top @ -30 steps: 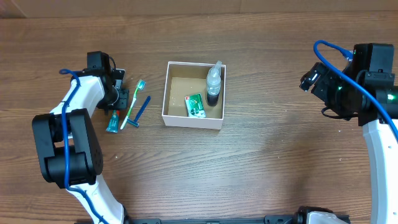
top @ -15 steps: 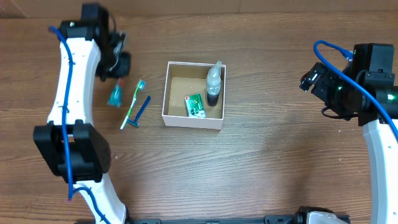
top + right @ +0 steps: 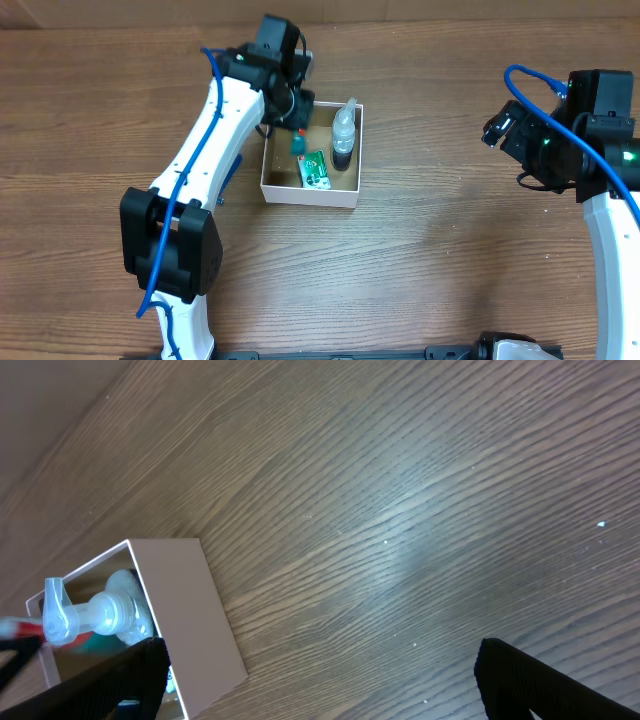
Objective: Pack container
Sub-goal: 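Carry the toothpaste into the box and release it with the left gripper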
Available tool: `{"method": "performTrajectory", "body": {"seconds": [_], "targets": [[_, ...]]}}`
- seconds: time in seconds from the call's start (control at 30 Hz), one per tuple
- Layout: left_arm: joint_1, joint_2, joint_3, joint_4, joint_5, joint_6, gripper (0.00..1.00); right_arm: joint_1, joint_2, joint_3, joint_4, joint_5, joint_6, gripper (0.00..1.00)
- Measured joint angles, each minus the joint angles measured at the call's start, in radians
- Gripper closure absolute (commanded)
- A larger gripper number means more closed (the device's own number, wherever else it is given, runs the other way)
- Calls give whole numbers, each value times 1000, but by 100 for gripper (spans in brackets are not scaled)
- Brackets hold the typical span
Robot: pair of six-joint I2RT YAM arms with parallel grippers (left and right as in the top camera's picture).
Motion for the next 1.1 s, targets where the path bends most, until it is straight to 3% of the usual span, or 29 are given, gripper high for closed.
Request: {"method": "performTrajectory", "body": {"seconds": [0.1,0.23,0.37,0.43,0.5,0.57,0.8,0.87,1.03,1.1], "targets": [[0,3,-17,-21,-8,-14,43,0,0,0,0,0,0,0],[24,2,25,-159,-12,-6,37,0,0,0,-1,0,0,0],[142,-36,125,-309,-56,40,29,0,0,0,0,0,0,0],[200,-51,127,-326,-74,55,30,0,0,0,0,0,0,0],[296,-60,74,-283,-93,56,40,0,0,0,0,0,0,0],[344,-60,-17,-219,-69,64,41,0,0,0,0,0,0,0],[306,-59,-65,-34,156,122,47,0,0,0,0,0,0,0],[261,-59,-65,14,195,130,45,0,0,0,0,0,0,0],[149,-59,-67,216,238,134,27,0,0,0,0,0,0,0],[117,-59,-67,287,236,137,27,0,0,0,0,0,0,0]]}}
